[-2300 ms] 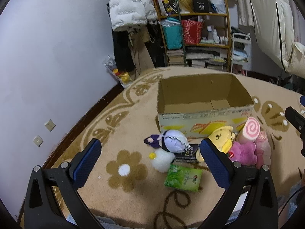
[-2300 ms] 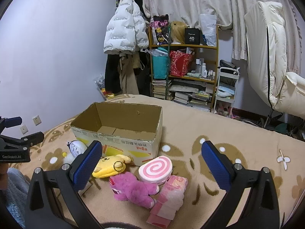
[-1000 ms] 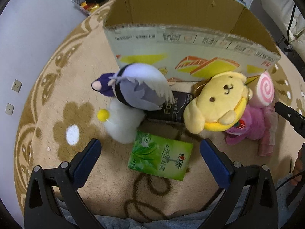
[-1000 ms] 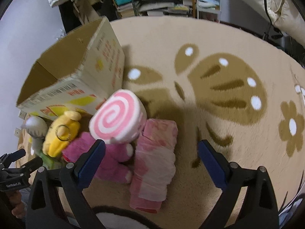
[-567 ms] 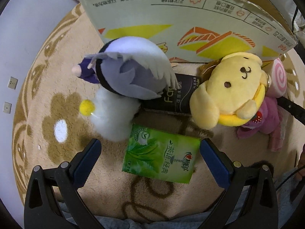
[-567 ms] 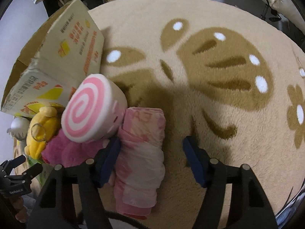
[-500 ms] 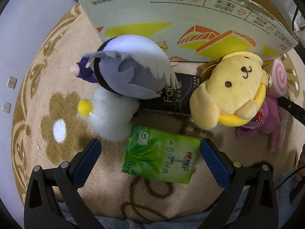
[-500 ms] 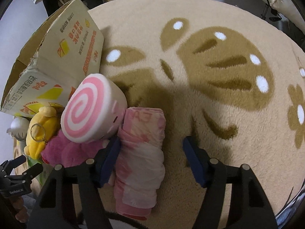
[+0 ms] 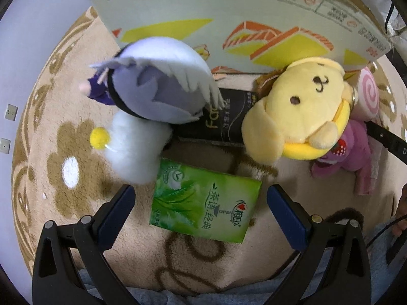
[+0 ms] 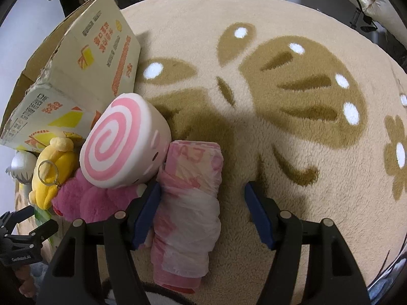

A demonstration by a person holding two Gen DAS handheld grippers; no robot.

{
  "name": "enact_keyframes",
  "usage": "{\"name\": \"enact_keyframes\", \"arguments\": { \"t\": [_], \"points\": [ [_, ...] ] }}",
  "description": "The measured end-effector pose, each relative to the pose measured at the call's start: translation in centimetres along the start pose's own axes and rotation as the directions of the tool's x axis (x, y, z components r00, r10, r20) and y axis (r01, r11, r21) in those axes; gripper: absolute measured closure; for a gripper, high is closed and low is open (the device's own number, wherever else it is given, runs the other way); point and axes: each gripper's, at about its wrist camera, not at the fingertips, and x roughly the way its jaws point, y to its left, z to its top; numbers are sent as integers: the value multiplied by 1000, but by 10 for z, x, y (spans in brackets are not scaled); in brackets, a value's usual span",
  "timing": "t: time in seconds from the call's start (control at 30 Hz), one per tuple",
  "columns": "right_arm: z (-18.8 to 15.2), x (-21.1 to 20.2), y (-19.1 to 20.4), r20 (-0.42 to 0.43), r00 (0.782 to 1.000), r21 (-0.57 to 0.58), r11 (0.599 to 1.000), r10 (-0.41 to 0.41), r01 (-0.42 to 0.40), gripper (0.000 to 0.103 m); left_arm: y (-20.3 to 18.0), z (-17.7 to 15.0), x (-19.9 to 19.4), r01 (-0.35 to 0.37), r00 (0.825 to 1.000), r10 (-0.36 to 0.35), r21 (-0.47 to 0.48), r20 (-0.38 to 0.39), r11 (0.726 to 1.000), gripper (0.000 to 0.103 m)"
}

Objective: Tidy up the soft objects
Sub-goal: 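Lower the left tool to the green tissue pack while the right tool lowers to the pink roll, then close the left tool on the green pack while the right tool grips the pink roll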

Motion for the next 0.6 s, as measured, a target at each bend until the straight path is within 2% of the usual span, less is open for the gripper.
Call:
{"name": "enact_keyframes", "arguments": {
  "t": [0.07, 0.1, 0.17, 0.3, 0.43, 0.57, 0.6],
  "points": [
    [-1, 1, 5, -3, 1000, -16, 1000, -5, 5, 32, -2, 1, 6, 0, 1000, 0, 8, -9, 1000, 2],
    [-2, 1, 6, -3, 1000, -18, 1000, -4, 4, 34, -6, 1, 4, 3, 1000, -3, 10, -14, 1000, 6],
    [-2, 3, 9, -11, 1000, -19, 999, 25, -25, 49, -8, 0, 8, 18, 1000, -18, 11, -26, 1000, 14],
    [-5, 9, 20, -23, 999, -41, 998, 43, -44, 55, -9, 3, 10, 25, 1000, -25, 14, -18, 1000, 24],
    [-6, 10, 22, -15, 997, -19, 997, 74, -74, 60, -13, 5, 4, 65, 998, -65, 7, 11, 998, 24],
    [-4, 2, 23, 22, 996, -18, 996, 86, -86, 77, -19, 4, -3, 56, 997, -57, 19, 43, 998, 24],
    [-4, -1, 24, 30, 995, -17, 996, 93, -92, 79, -19, 4, -5, 49, 997, -50, 18, 51, 999, 24]
  ]
}}
